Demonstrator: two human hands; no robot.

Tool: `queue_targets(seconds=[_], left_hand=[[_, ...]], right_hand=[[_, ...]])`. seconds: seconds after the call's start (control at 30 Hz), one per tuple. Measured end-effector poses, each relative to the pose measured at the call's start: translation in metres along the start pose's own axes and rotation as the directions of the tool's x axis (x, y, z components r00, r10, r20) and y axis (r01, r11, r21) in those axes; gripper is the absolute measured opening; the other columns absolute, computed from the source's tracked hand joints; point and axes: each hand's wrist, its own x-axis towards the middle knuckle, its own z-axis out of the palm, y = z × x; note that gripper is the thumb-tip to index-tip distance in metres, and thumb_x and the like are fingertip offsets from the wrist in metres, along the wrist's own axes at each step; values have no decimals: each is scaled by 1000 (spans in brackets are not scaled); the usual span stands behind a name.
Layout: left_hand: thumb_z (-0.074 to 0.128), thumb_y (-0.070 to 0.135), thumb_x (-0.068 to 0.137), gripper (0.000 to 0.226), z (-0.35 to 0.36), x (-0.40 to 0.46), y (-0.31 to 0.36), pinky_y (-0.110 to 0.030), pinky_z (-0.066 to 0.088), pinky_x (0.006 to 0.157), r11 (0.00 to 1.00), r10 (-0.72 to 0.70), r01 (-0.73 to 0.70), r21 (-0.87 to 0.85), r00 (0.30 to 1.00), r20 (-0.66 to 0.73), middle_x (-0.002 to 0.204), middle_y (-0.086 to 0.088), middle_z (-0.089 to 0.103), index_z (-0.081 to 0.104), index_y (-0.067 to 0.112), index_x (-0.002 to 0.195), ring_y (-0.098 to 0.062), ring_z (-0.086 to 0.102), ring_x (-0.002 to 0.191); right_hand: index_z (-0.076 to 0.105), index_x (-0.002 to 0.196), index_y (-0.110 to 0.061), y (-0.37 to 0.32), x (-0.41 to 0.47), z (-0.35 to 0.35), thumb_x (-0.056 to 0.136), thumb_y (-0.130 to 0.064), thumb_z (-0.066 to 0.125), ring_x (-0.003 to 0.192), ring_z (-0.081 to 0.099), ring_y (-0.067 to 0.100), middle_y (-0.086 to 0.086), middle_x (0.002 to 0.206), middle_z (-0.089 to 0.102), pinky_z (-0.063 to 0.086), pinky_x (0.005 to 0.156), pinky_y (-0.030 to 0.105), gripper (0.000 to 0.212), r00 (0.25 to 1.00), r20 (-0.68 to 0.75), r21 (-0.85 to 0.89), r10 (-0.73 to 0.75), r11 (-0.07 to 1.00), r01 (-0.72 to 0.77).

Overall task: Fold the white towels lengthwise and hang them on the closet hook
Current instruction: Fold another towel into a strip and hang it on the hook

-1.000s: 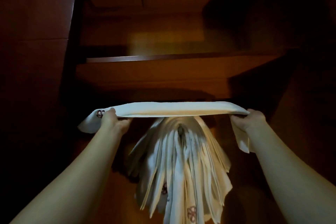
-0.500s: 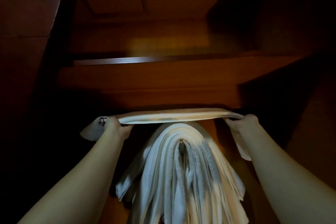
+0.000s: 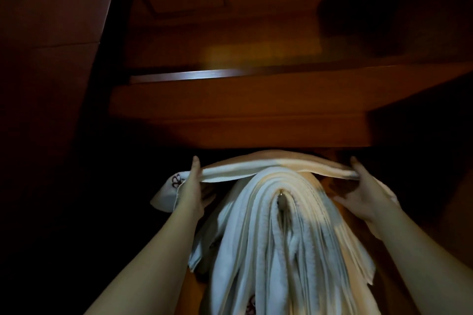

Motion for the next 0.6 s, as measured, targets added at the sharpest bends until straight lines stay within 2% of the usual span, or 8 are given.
queue_targets(seconds=[0.07,0.1,0.23,0.3,0.37,0.43,0.5,0.6], left_hand=[[63,92,52,136,7,-2,-5,-46,32,117,996,6,-4,89,1000,-28,160,-7,33,29,9,155,-25,38,142],[65,89,56,131,11,-3,-7,-45,32,117,995,8,-5,97,1000,-25,158,-6,36,32,7,153,-24,40,141],[65,67,82,88,26,6,-15,-38,38,110,993,22,-19,119,999,-29,148,-10,49,45,10,146,-28,48,133],[65,52,90,65,25,13,-14,-42,45,107,997,57,-54,57,997,-49,133,-16,61,56,5,134,-32,60,119],[66,41,92,48,21,19,-10,-47,50,103,995,72,-72,-75,997,1,122,-19,67,62,6,124,-35,66,109],[63,37,95,44,17,23,-6,-46,54,97,983,72,-63,-175,996,48,122,-19,68,61,7,127,-34,68,107],[62,36,96,40,19,25,-2,-42,59,83,970,100,-92,-223,995,25,122,-16,68,60,10,126,-29,70,98],[63,47,93,48,35,15,-8,-41,60,80,977,61,-45,-210,996,70,116,-15,71,59,11,125,-29,70,97]], right_hand=[[61,134,-22,5,3,2,83,-64,63,123,60,25,11,128,68,44,102,49,66,999,38,-121,21,993,-16],[65,129,-21,8,4,3,84,-66,62,119,63,25,12,122,71,45,100,48,63,999,42,-162,25,987,-17],[66,116,-15,4,12,23,95,-51,57,102,69,29,15,106,74,53,78,42,42,997,-72,-133,-14,991,4],[65,115,-13,-2,17,36,100,-34,54,93,68,28,14,105,70,53,70,41,28,992,-121,-47,-28,999,23],[64,109,-12,-8,22,48,102,-23,51,88,65,28,13,105,67,52,66,43,18,995,-100,40,-7,999,11],[62,107,-8,-13,26,62,101,-17,51,91,63,32,16,107,65,52,72,47,16,997,-62,141,45,989,-36],[62,112,-5,-17,32,72,99,-14,57,95,62,36,19,109,64,52,72,50,17,991,-78,279,111,956,-85],[56,136,-8,-19,36,64,100,-14,54,120,58,35,16,134,60,54,72,46,36,980,-165,370,108,928,-40]])
